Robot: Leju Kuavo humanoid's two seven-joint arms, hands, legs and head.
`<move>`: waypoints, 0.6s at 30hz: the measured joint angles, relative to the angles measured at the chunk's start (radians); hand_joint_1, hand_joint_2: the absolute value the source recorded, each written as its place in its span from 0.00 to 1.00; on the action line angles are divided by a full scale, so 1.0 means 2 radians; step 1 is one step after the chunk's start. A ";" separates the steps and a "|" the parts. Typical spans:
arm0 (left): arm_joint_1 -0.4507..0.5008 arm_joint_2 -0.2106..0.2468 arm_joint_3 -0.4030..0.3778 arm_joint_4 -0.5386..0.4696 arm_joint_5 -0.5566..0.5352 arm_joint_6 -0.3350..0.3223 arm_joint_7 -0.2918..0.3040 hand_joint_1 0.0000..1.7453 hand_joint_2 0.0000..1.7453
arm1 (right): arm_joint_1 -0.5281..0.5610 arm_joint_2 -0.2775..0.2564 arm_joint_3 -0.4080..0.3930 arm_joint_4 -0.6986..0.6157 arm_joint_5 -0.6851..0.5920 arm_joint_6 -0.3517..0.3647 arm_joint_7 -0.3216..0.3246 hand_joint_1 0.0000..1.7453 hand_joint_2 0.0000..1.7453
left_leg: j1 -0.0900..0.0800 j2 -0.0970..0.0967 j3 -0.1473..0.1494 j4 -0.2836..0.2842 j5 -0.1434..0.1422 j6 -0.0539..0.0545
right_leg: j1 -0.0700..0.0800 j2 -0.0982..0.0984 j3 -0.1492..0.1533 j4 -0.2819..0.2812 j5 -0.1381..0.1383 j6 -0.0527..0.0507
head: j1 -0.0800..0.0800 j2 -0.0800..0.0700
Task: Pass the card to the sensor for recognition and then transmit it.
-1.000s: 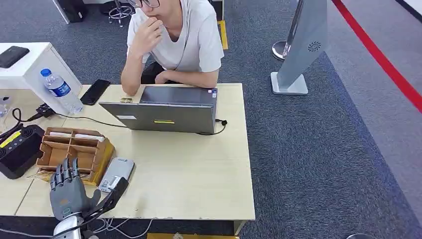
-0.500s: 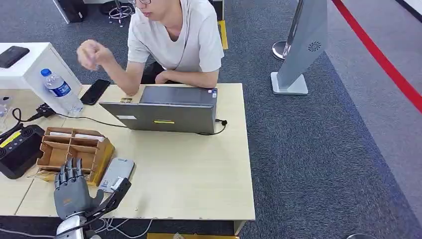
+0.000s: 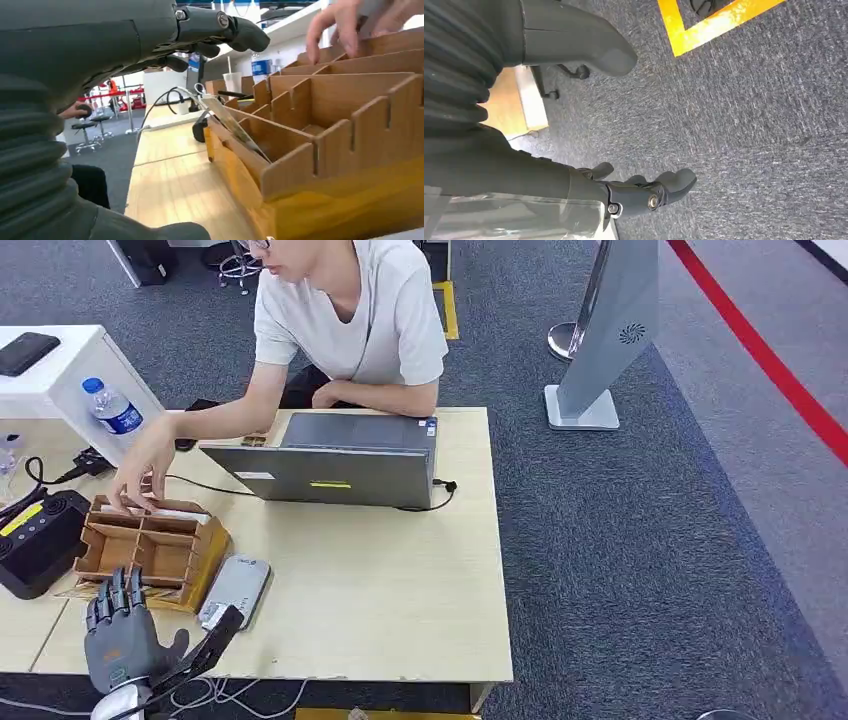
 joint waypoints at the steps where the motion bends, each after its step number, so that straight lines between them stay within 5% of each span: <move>1: 0.000 0.000 0.000 0.000 0.000 0.000 0.004 0.00 1.00 | 0.000 0.000 0.000 0.000 0.000 0.001 0.000 0.00 1.00 | 0.000 0.000 0.000 0.000 0.000 0.000 | 0.000 0.000 0.000 0.000 0.000 0.000 | 0.000 0.000; 18: -0.015 -0.013 -0.031 -0.052 -0.001 -0.023 -0.006 0.00 1.00 | 0.000 0.000 0.000 0.001 0.000 0.001 0.002 0.00 1.00 | 0.000 0.000 0.000 0.000 0.000 0.000 | 0.000 0.000 0.000 0.000 0.000 0.000 | 0.000 0.000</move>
